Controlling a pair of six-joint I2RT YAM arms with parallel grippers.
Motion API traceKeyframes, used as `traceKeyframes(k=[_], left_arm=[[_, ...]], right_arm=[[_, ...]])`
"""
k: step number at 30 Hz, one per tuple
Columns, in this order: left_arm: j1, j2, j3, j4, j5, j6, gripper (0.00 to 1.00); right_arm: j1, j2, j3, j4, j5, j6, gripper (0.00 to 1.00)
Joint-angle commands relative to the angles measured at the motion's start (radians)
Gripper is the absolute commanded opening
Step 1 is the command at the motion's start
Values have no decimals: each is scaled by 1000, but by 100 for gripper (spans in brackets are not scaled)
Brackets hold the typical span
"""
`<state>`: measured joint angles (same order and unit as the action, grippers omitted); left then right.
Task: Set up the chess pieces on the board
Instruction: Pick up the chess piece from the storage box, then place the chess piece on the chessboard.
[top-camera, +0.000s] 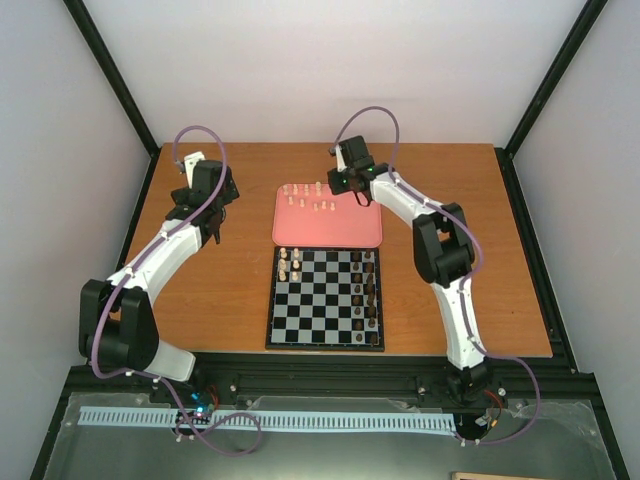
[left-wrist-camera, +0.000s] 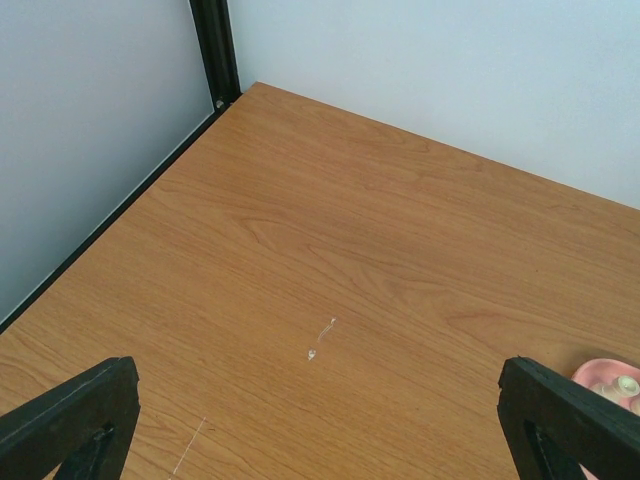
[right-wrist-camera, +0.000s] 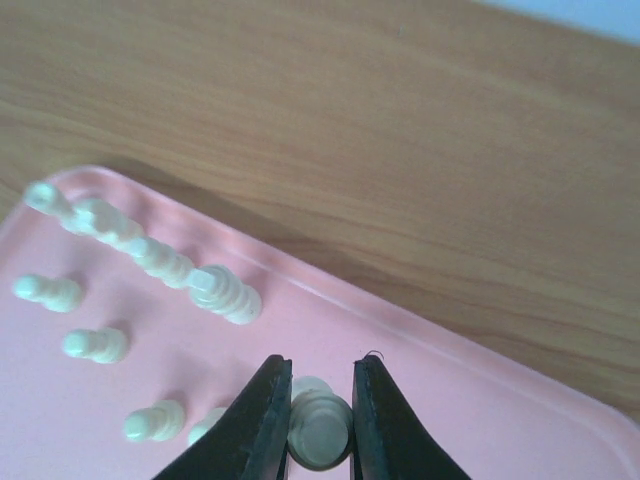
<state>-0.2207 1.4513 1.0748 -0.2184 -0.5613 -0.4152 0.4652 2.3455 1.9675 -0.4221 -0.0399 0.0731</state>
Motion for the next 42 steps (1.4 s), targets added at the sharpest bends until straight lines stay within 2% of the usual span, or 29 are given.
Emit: traceKeyframes(k=[1,9,15,22,25,32,42], left_arm=[[-5,9,47,0,-11,16,100],[-5,9,48,-4,-20,19,100],[-5,20,57,-4,0,19,100],[-4,11,53,-9,3,19,100],[-5,6,49,-6,16,14,100],[-5,5,49,-7,14,16,100],[-5,4,48,-7,14,14,100]], right_arm=[[-1,-164,-100,134,34,-19,7],[75,-369,-282,165,124,-38,7],[267,-557,-495,167,261,-24,8],[477,-719,-663,144,385,36,8],[548,-718,-691,122,428,59,8],[687,-611,-643,39,472,85,8],[724,-562,-697,71,385,128,9]])
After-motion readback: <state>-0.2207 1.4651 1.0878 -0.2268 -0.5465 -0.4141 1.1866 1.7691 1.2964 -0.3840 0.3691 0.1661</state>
